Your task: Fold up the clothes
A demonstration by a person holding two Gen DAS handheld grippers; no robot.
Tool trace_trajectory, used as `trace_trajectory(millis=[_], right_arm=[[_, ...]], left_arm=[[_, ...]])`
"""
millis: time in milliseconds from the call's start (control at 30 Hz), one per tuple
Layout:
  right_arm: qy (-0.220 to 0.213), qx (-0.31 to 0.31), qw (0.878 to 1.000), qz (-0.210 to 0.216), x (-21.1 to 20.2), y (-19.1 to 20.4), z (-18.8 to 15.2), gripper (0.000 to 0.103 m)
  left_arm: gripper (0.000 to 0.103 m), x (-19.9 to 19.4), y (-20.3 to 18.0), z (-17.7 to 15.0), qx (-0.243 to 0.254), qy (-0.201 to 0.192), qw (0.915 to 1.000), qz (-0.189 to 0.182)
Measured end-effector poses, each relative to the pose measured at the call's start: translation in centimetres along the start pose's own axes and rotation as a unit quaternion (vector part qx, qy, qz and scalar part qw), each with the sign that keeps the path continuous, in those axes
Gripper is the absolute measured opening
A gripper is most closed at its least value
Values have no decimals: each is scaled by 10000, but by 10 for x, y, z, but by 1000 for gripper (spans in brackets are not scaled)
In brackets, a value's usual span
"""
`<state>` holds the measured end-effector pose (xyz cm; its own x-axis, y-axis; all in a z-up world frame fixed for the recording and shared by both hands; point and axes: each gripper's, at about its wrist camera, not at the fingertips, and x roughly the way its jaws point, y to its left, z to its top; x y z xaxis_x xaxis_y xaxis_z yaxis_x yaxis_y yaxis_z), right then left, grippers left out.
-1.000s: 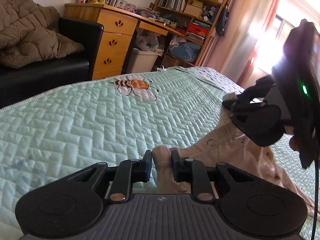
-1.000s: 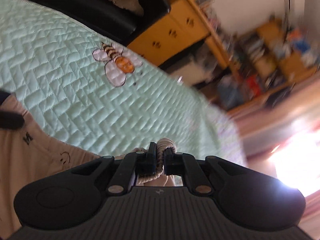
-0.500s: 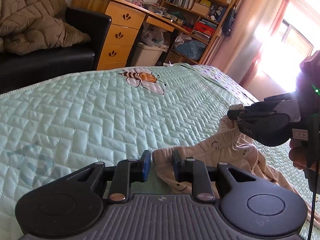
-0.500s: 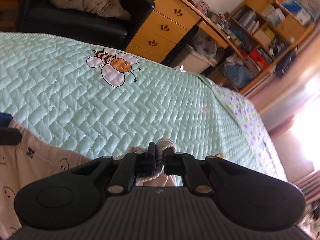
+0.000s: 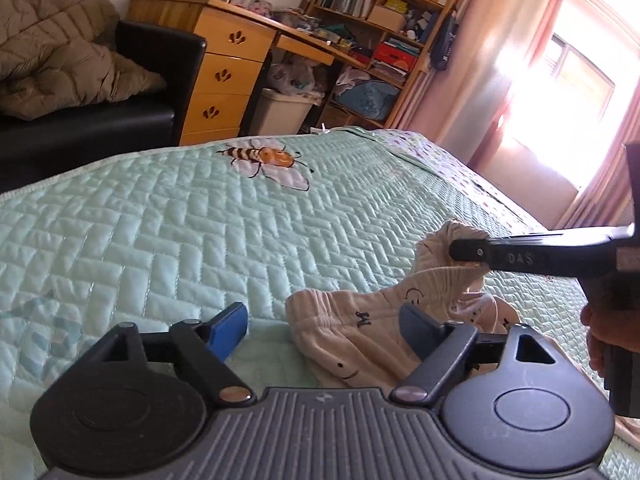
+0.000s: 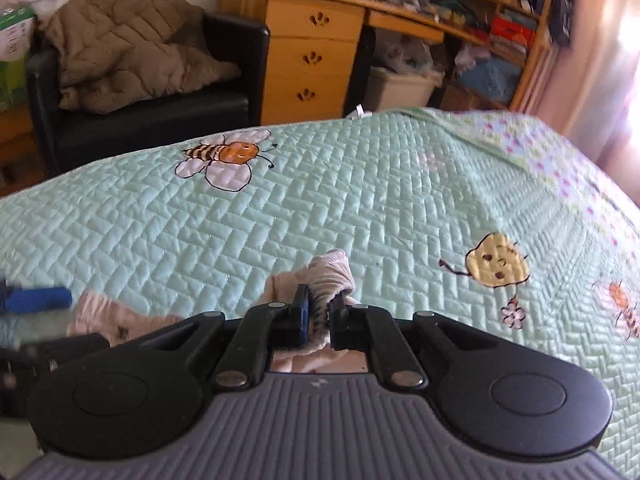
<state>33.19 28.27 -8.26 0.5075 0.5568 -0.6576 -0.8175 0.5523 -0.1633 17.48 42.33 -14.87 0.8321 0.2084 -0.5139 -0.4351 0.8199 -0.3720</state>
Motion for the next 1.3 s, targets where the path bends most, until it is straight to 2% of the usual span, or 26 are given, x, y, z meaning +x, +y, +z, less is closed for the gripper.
trace_trajectory(millis=[133,167,200,233,267,300,400,467,533,600,633,700,767,800,833,900,1000,1100,1200,1300], right_arm=[[-160,-469,9988,15,-11,8,-17,10],[-200,-639,9978,-20,-14,12,-21,10],[-241,-809,9964,-55,-18,16,-25,10],[-294,-1077,9937,-126,-22,21,-28,10],[-354,-1355,9899,-206,-26,27,-31,10],[-375,-1401,9892,-215,-30,28,-32,10],[-355,-1413,9891,-211,-39,26,-32,10],[-232,-1261,9916,-171,-42,20,-30,11],[227,-909,9952,267,-37,9,-35,13],[929,-425,9928,628,-26,-3,-51,13],[956,-176,9930,665,-28,-10,-59,13],[1001,323,9917,735,-34,-24,-75,14],[995,904,9876,809,-42,-40,-88,26],[966,1236,9840,848,-47,-50,-92,38],[936,1566,9792,886,-52,-60,-96,42],[771,1763,9781,791,-62,-71,-96,45],[349,1585,9864,265,-77,-80,-89,46],[-89,1805,9828,383,-69,-93,-78,46],[23,1144,9922,498,-62,-68,-85,46],[138,472,9969,610,-54,-44,-92,46]], left_arm=[[89,7,-3,-1,3,-7,10000,42],[82,9,-4,-2,18,-39,10000,-2],[58,11,-4,-3,-53,-13,9998,-171],[41,14,-3,-4,-137,24,9993,-360],[12,17,-3,-5,-221,60,9982,-549],[12,18,-2,-6,-279,33,9975,-649],[10,4,-6,-5,-72,-411,9948,-924],[10,-10,-17,-4,430,-672,9870,-1398],[10,-23,-36,-10,1221,-706,9695,-2005],[11,-31,-60,-24,2097,-504,9425,-2553],[9,-33,-73,-33,2493,-379,9301,-2672],[11,-34,-90,-45,2985,-289,9205,-2504],[11,-30,-91,-48,2993,-132,9198,-2536],[11,-28,-90,-48,2973,-90,9209,-2521],[11,-27,-89,-49,2998,-53,9215,-2468],[12,-24,-87,-51,3024,34,9228,-2389],[12,-22,-84,-52,3090,230,9184,-2459],[12,-26,-80,-55,3188,393,9127,-2525],[14,-27,-79,-58,3223,545,9111,-2511],[14,-25,-73,-56,3111,666,9162,-2435]])
